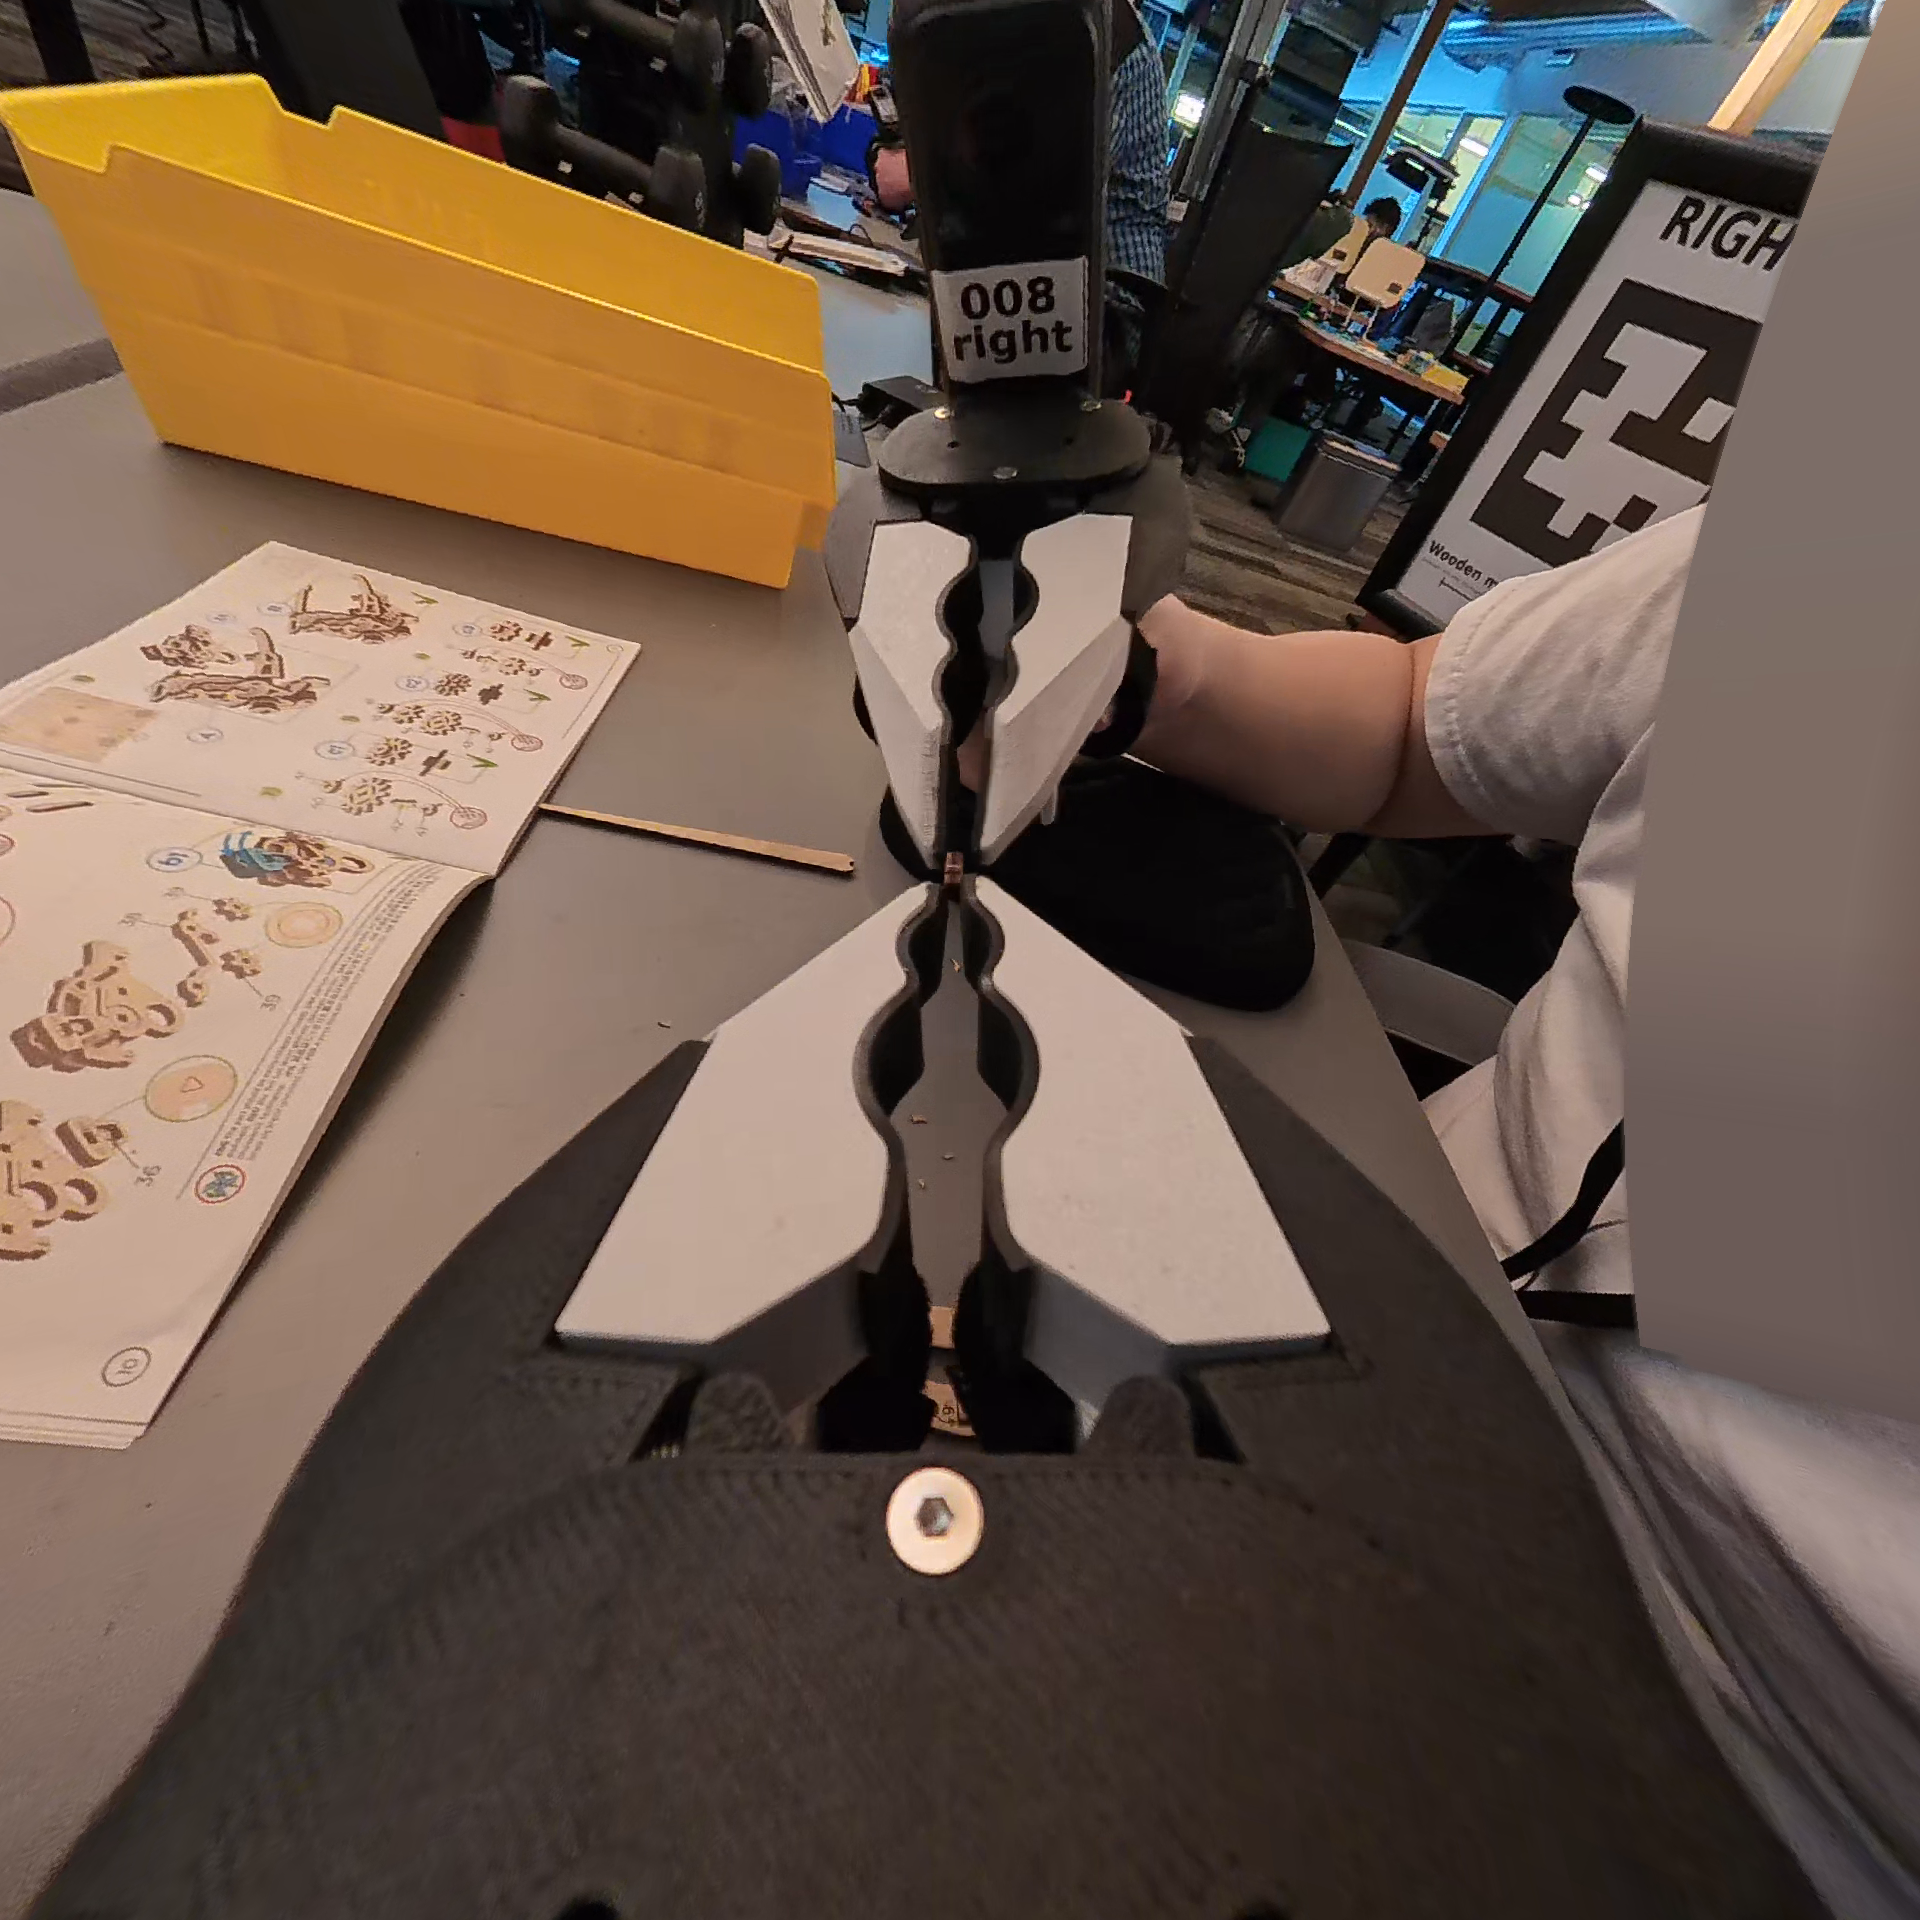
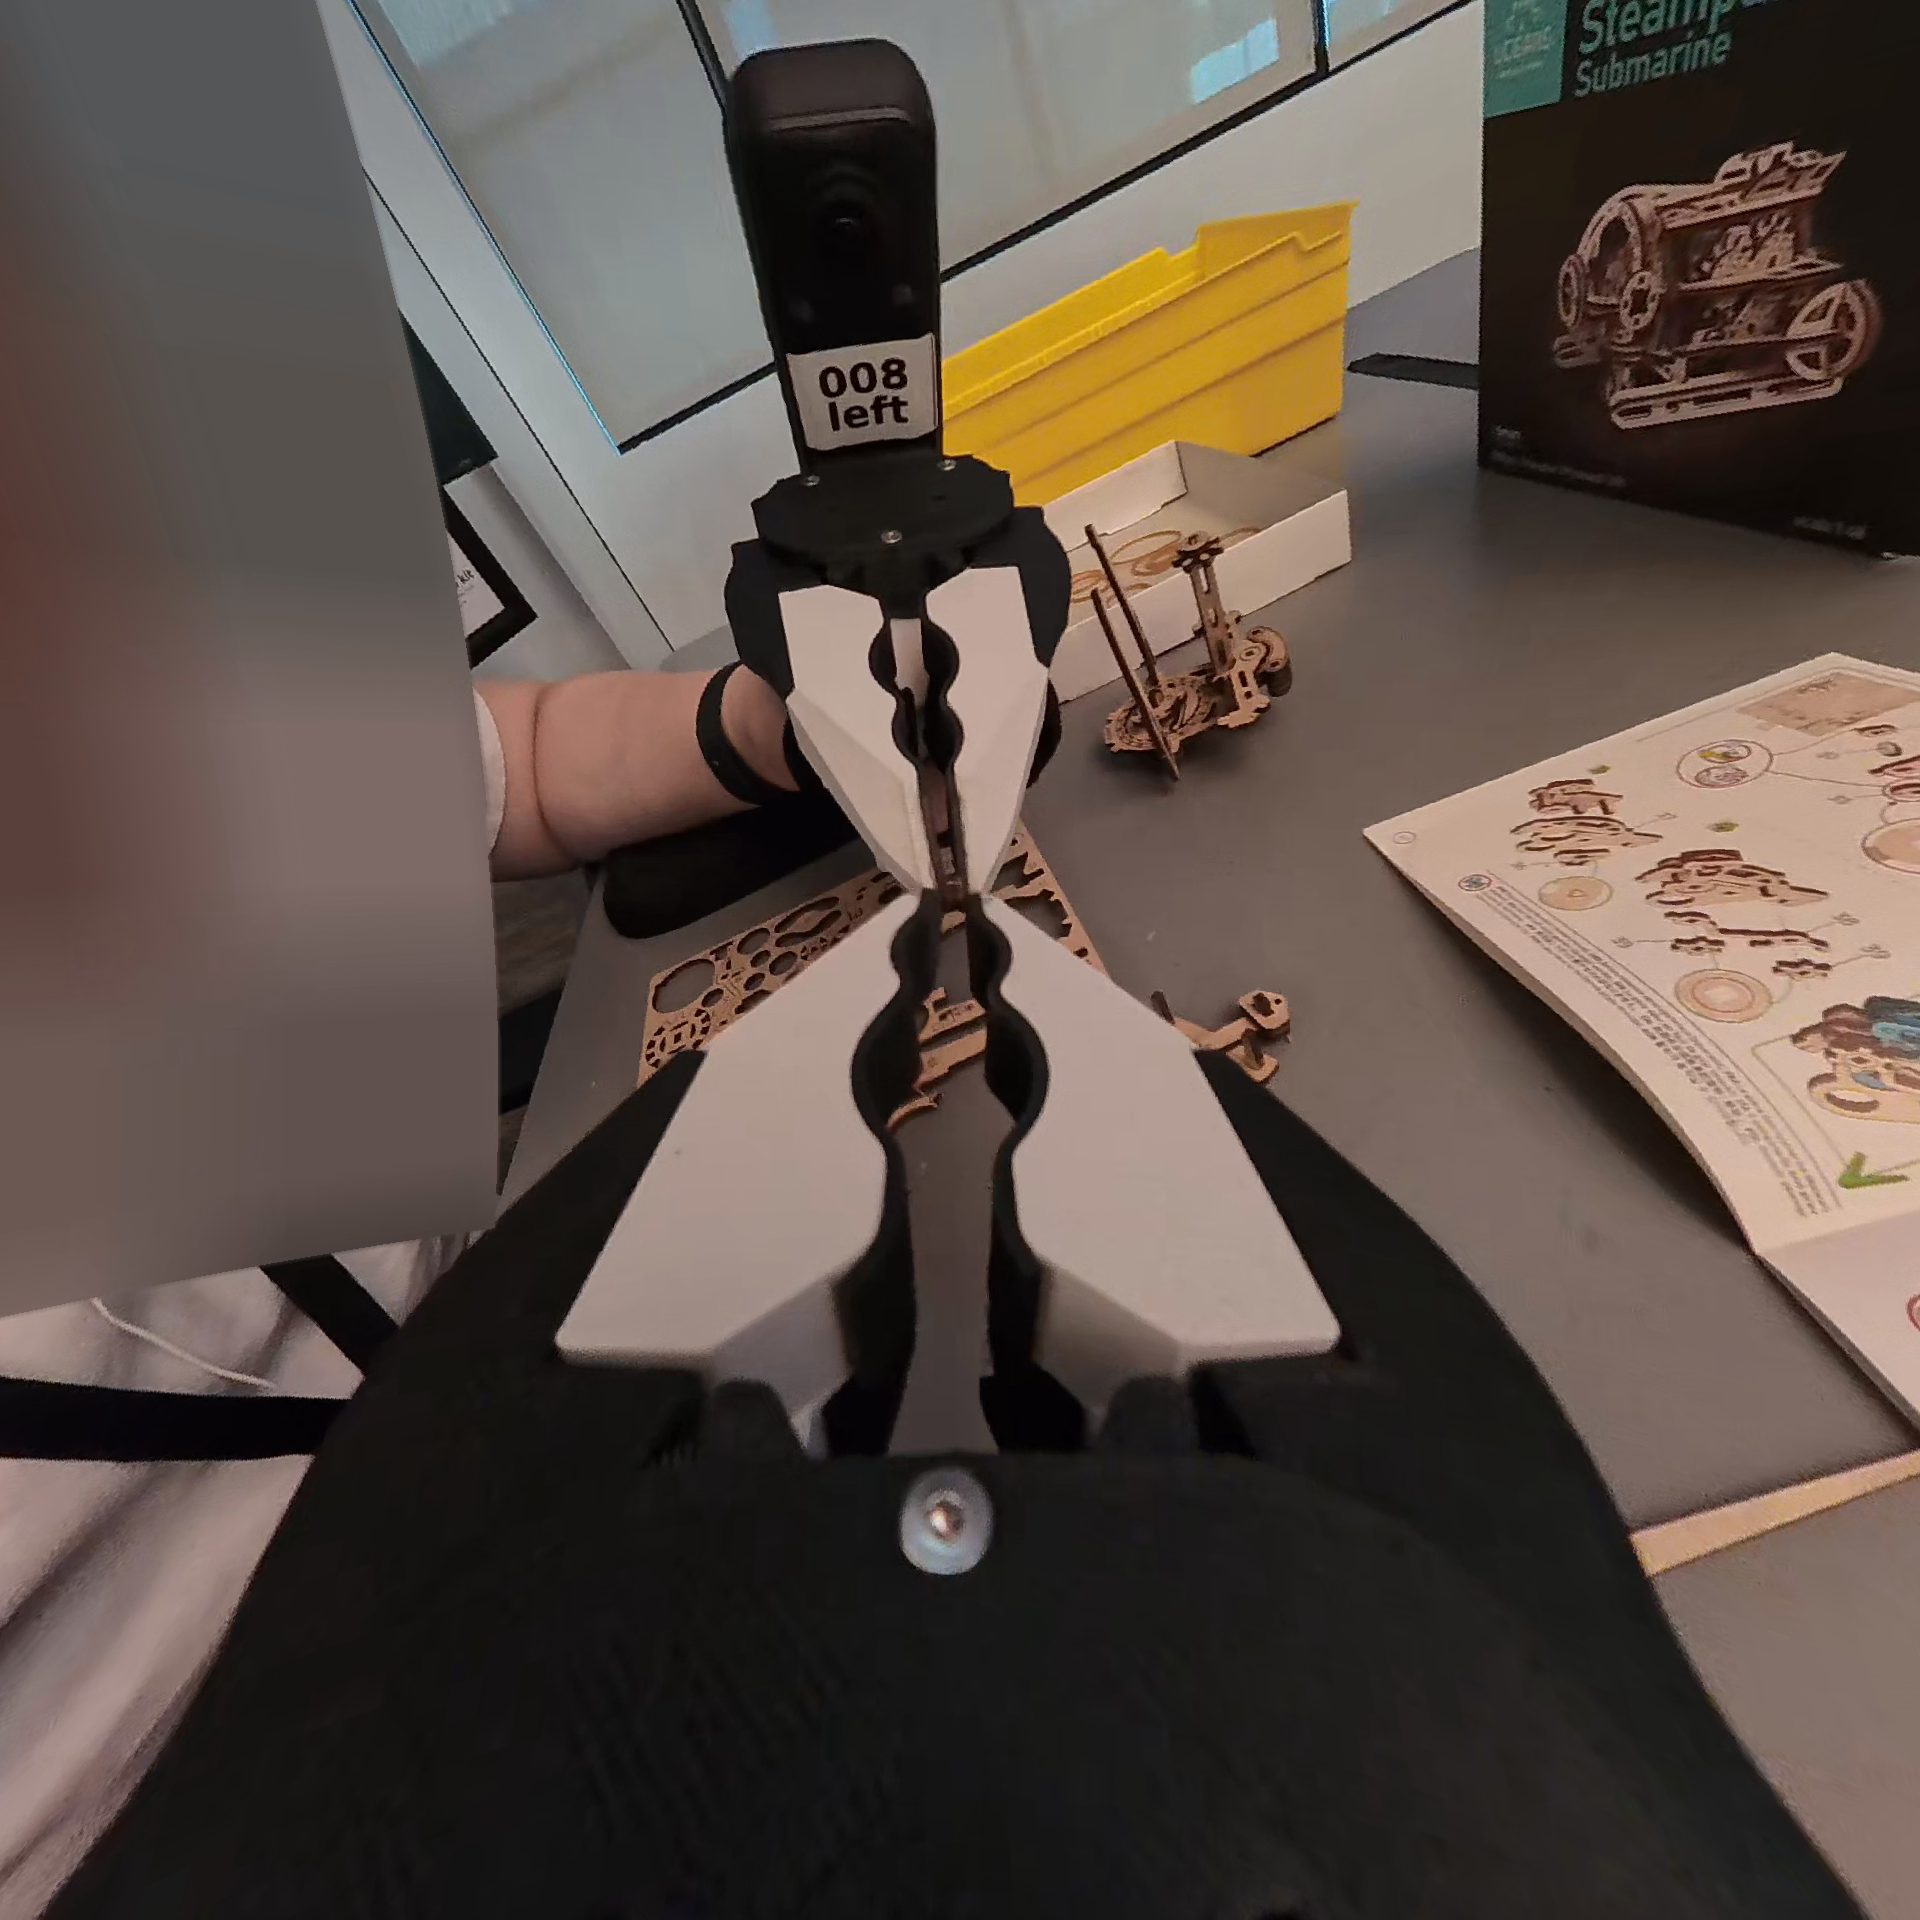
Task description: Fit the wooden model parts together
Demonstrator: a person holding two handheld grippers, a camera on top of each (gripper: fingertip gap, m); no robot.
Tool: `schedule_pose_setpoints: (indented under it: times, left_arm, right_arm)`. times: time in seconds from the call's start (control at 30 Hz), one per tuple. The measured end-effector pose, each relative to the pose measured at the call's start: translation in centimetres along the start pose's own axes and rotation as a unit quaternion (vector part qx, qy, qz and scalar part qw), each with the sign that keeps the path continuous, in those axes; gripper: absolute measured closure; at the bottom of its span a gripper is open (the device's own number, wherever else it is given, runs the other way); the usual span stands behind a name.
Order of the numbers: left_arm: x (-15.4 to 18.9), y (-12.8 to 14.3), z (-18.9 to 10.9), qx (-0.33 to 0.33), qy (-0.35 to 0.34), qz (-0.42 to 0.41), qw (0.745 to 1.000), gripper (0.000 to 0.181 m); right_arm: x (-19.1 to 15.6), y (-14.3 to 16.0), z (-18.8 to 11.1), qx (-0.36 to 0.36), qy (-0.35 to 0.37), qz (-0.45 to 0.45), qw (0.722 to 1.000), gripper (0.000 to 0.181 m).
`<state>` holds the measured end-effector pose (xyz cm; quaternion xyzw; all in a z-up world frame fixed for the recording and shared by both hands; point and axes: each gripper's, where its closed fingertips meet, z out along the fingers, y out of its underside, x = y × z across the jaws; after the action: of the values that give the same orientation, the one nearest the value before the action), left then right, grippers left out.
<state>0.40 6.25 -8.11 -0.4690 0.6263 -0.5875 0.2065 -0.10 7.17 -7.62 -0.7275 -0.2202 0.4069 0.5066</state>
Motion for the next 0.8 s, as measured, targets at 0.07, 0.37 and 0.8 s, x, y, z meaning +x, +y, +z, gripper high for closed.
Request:
schedule_pose_setpoints:
  times: [0.07,0.37,0.8]
  left_arm:
    - [0.0,0.0,0.0,-0.001,-0.001,0.002,1.0,0.181]
    - [-0.2,0.3,0.2,-0.007,-0.006,0.005,1.0,0.181]
    - [-6.1,5.2,-1.4,-0.154,-0.146,0.028,0.977,0.16]
  right_arm:
    - [0.1,0.0,0.1,0.001,0.001,0.003,1.0,0.181]
    - [0.3,0.3,0.2,-0.004,0.001,0.008,1.0,0.181]
    - [5.0,2.8,-0.5,-0.278,0.108,-0.252,0.921,0.181]
